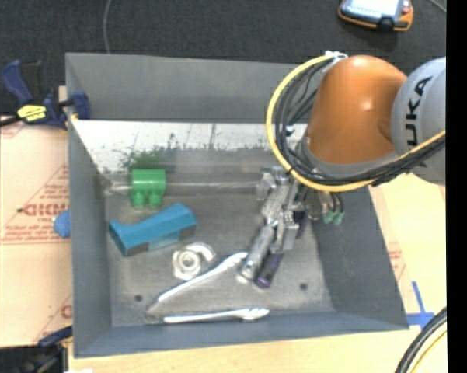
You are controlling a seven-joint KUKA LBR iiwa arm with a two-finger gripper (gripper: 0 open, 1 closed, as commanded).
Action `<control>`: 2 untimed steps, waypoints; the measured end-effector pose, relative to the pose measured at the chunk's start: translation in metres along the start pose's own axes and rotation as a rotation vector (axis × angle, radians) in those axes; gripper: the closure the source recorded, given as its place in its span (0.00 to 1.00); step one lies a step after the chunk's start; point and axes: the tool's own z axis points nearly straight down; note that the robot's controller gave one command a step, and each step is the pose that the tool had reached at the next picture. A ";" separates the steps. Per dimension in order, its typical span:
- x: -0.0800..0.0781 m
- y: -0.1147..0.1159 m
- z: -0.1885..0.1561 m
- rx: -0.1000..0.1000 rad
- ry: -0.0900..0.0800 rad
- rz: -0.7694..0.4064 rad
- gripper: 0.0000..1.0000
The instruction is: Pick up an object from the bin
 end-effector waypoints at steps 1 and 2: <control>-0.001 0.000 -0.005 0.000 -0.009 0.000 0.00; -0.046 -0.038 0.102 0.002 -0.011 -0.236 0.00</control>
Offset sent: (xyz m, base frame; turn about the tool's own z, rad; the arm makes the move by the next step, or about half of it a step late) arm 0.0673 -0.0576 -0.1635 -0.3629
